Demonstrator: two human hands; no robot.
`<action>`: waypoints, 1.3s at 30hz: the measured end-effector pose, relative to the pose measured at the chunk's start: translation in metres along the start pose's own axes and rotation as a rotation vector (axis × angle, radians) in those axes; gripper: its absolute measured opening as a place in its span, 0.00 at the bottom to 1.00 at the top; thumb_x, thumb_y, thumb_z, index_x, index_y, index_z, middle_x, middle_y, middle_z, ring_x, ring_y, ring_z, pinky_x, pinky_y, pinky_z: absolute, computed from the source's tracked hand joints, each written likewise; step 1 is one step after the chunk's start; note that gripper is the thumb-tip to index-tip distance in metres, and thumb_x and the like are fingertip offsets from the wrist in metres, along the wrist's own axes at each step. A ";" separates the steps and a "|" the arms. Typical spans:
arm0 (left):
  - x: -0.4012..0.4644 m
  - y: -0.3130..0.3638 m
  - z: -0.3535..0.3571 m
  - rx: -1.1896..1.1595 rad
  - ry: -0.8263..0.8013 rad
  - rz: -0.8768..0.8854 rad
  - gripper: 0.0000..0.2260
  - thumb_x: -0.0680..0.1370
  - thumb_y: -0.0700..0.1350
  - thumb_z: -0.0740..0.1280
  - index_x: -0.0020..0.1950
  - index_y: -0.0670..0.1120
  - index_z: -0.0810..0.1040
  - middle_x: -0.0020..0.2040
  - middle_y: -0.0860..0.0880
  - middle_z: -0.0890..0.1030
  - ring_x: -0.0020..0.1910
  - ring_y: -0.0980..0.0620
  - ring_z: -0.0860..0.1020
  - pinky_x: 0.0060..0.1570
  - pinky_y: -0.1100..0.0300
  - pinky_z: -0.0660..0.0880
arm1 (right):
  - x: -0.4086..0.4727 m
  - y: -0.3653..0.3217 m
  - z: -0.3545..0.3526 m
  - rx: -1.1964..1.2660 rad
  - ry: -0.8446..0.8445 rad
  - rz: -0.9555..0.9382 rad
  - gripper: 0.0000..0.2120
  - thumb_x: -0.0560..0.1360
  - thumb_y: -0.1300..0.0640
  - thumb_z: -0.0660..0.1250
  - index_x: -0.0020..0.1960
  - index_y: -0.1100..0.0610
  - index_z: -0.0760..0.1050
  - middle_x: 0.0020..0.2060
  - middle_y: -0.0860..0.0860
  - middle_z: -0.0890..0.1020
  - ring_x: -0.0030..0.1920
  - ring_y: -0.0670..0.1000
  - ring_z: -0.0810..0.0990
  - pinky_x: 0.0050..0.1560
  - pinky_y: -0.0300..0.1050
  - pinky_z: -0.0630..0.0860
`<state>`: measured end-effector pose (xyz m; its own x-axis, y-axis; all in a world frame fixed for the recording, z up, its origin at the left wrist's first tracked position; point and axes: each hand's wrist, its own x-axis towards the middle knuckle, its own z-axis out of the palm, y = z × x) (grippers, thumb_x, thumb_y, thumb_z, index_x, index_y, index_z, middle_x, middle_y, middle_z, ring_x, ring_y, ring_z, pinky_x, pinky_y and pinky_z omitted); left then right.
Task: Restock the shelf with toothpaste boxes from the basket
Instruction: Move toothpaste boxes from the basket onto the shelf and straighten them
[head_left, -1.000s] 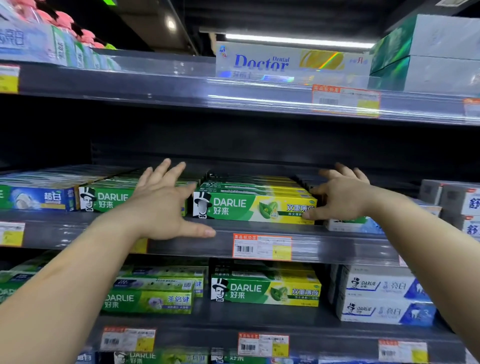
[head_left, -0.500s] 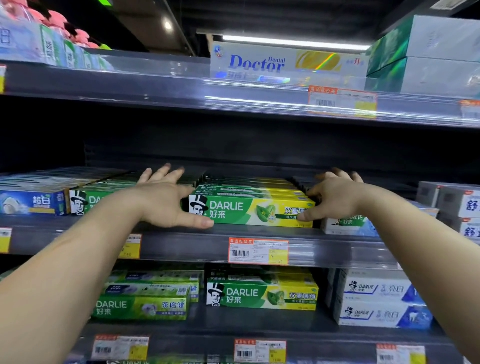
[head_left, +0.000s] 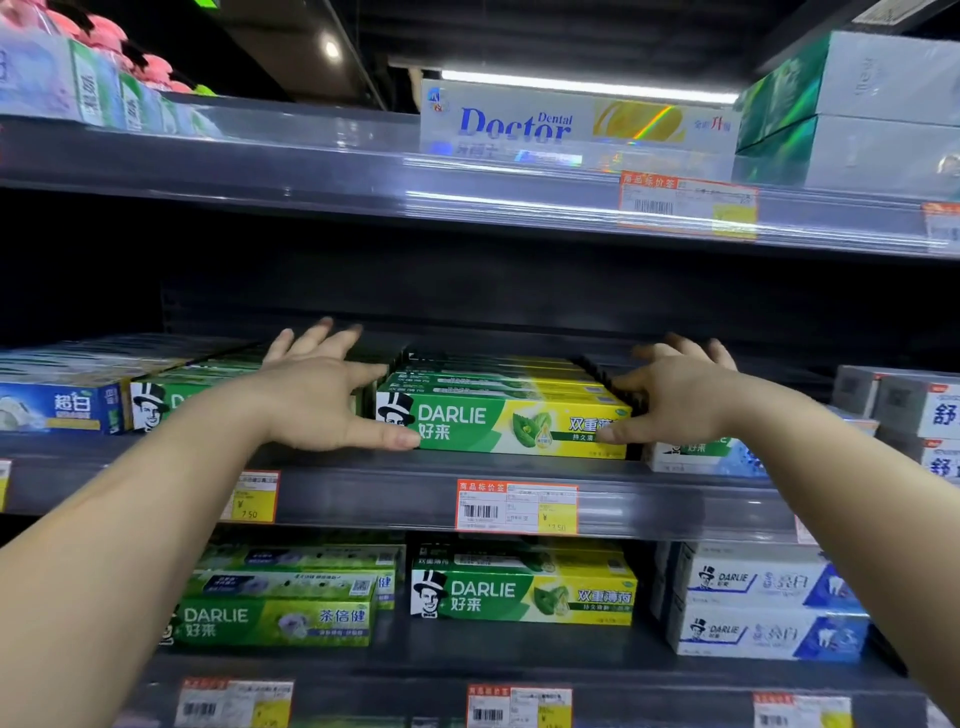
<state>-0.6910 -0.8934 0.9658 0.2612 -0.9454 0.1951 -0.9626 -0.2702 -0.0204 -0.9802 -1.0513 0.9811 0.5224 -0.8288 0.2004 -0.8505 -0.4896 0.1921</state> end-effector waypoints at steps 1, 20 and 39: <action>0.000 -0.002 0.000 -0.017 0.047 0.000 0.53 0.52 0.83 0.52 0.74 0.62 0.57 0.78 0.51 0.40 0.75 0.48 0.35 0.72 0.48 0.34 | -0.001 0.001 0.000 -0.012 0.008 0.000 0.38 0.67 0.26 0.60 0.73 0.40 0.61 0.77 0.50 0.53 0.77 0.58 0.42 0.73 0.62 0.38; 0.019 -0.006 0.005 0.071 0.093 -0.035 0.29 0.72 0.66 0.63 0.72 0.65 0.61 0.78 0.49 0.43 0.75 0.45 0.37 0.72 0.45 0.36 | 0.003 -0.009 0.001 -0.103 -0.028 0.000 0.32 0.73 0.33 0.59 0.75 0.39 0.57 0.77 0.50 0.52 0.77 0.59 0.42 0.72 0.67 0.38; -0.063 -0.140 -0.002 -0.001 0.225 -0.348 0.35 0.67 0.68 0.67 0.72 0.62 0.63 0.78 0.49 0.48 0.76 0.46 0.42 0.72 0.46 0.41 | 0.001 -0.153 -0.019 0.171 0.259 -0.218 0.29 0.71 0.33 0.63 0.70 0.38 0.66 0.76 0.49 0.58 0.76 0.57 0.49 0.73 0.63 0.39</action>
<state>-0.5725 -0.7954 0.9579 0.5486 -0.7344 0.3996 -0.8199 -0.5662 0.0851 -0.8482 -0.9724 0.9697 0.6719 -0.6149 0.4128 -0.7040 -0.7035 0.0979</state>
